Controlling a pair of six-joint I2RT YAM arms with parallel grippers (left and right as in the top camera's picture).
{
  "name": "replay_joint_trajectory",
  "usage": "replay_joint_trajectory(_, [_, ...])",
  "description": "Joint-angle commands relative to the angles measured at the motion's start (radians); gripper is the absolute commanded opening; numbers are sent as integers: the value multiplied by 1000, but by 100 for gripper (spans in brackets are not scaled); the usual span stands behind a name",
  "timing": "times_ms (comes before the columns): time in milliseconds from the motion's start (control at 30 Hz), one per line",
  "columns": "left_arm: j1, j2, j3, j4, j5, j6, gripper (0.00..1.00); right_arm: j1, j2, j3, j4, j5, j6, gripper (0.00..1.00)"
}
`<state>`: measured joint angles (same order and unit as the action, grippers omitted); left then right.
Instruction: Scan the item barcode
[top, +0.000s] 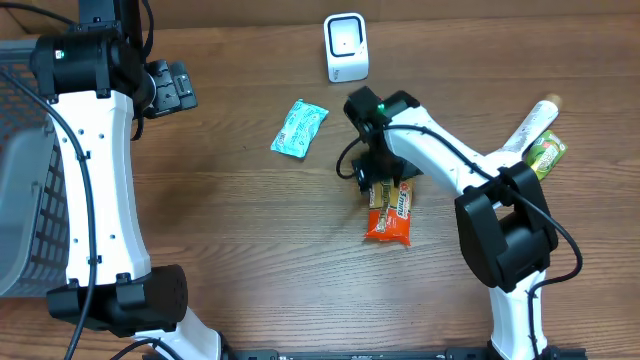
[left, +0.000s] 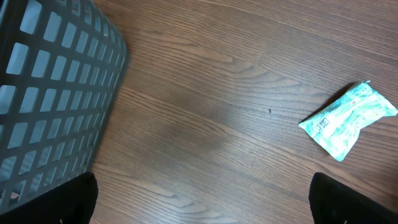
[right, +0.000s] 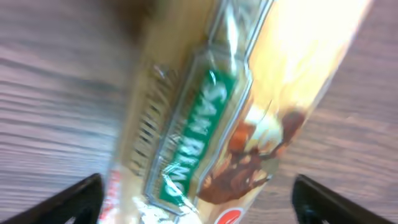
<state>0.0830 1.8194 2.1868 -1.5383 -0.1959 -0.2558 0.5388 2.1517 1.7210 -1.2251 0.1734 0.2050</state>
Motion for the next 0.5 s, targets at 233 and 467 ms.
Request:
replay_joint_trajectory(233, [2, -8, 8, 1, -10, -7, 99, 116, 5, 23, 70, 10, 8, 71])
replay_joint_trajectory(467, [2, -8, 8, 2, -10, -7, 100, 121, 5, -116, 116, 199, 167, 75])
